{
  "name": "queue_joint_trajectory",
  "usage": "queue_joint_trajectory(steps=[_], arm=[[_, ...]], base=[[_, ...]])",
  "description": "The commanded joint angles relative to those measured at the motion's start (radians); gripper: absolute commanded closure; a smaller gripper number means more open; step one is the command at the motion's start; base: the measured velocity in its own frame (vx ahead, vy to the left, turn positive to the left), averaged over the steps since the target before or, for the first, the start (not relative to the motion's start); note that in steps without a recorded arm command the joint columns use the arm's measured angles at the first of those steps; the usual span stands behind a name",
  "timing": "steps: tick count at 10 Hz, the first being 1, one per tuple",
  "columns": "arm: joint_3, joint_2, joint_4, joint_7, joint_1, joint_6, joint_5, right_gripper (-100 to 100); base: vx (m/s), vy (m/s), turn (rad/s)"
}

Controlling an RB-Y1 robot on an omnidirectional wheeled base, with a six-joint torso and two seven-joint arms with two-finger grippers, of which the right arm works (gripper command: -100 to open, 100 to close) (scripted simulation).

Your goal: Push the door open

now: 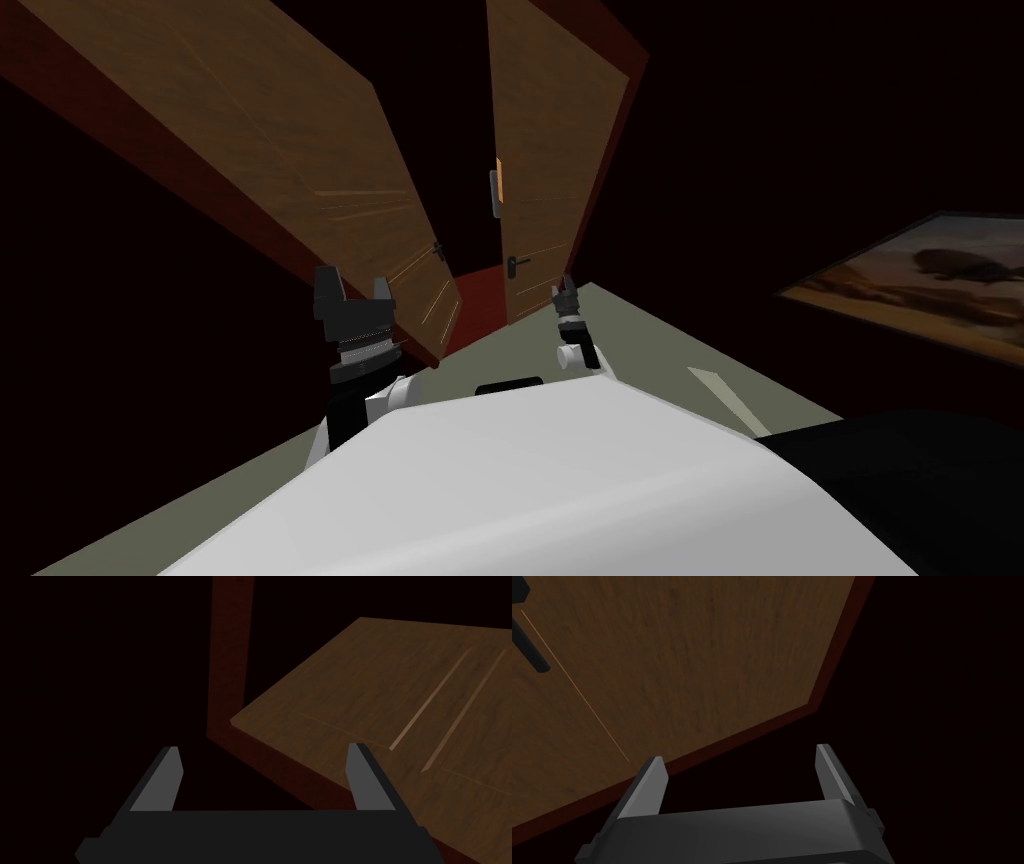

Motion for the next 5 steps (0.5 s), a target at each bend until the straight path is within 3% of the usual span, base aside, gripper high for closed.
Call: queue_joint_trajectory(steps=[1,5], arm=[[0.004,-0.008,0.031,-0.001,-0.018,0.012,0.002,-100],[0.014,-0.019,0.133,0.000,-0.077,0.033,0.010,-100]], base=[[0.096,-0.092,0.087],[0.090,-0.080,0.085]])
